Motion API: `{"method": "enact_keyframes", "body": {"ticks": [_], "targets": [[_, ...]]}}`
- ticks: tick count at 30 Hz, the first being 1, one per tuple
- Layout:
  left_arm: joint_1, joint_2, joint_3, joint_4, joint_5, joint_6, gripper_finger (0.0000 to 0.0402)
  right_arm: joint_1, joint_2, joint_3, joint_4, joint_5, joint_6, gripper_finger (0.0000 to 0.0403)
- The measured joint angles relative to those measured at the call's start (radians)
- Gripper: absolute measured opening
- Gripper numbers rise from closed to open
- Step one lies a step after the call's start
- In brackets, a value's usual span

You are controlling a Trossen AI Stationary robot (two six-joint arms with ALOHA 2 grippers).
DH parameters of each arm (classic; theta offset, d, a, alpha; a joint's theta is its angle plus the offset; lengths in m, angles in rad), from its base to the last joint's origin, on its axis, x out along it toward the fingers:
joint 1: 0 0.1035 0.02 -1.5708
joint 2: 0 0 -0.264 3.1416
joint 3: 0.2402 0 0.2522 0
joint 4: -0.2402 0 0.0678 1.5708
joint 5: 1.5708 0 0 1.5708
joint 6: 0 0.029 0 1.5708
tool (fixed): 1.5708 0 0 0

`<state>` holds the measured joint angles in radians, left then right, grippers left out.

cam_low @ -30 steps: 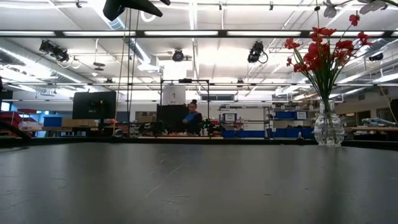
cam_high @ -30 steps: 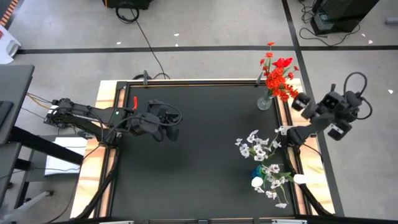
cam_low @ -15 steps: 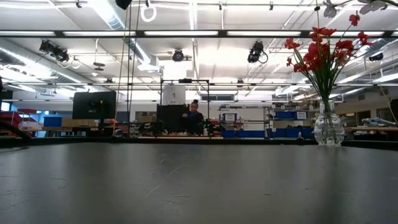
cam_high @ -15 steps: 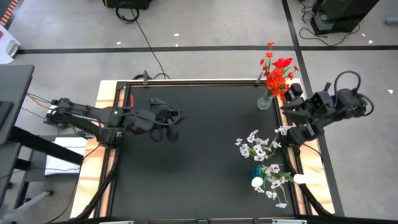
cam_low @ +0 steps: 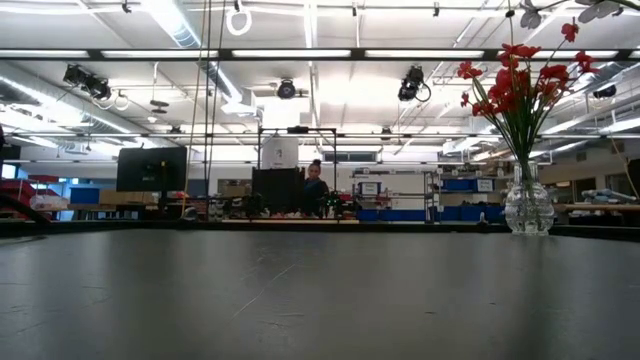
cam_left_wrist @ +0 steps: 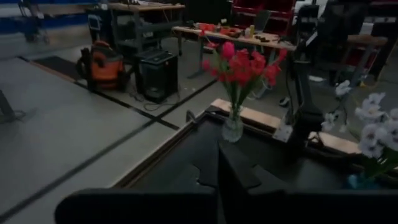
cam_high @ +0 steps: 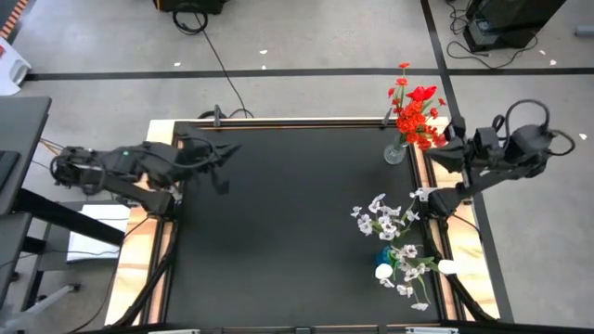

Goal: Sort flowers into vase by color
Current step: Return to Home Position

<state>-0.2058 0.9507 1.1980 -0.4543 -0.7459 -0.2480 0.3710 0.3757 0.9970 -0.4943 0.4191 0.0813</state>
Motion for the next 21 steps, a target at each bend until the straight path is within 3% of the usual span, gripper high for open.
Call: {"method": "enact_keyframes", "body": {"ticks": [6,11,14,21], "targets": [[0.0,-0.09,-0.036,-0.064,-0.001,0.081,0.0002,0.0,-0.104,-0.116,-0.025,-0.023,0.006,0.0004],[0.0,-0.223,-0.25,0.124,0.0,0.165,0.0002,0.0,-0.126,-0.199,-0.002,0.004,-0.081,0.0002],[0.003,-0.331,-0.409,0.25,0.071,0.275,0.0001,0.0,-0.125,-0.248,0.048,0.026,-0.083,0.0002],[0.029,-0.59,-0.595,0.2,0.185,0.285,0.0001,0.0,-0.137,-0.398,0.264,0.167,-0.164,0.0001]]}}
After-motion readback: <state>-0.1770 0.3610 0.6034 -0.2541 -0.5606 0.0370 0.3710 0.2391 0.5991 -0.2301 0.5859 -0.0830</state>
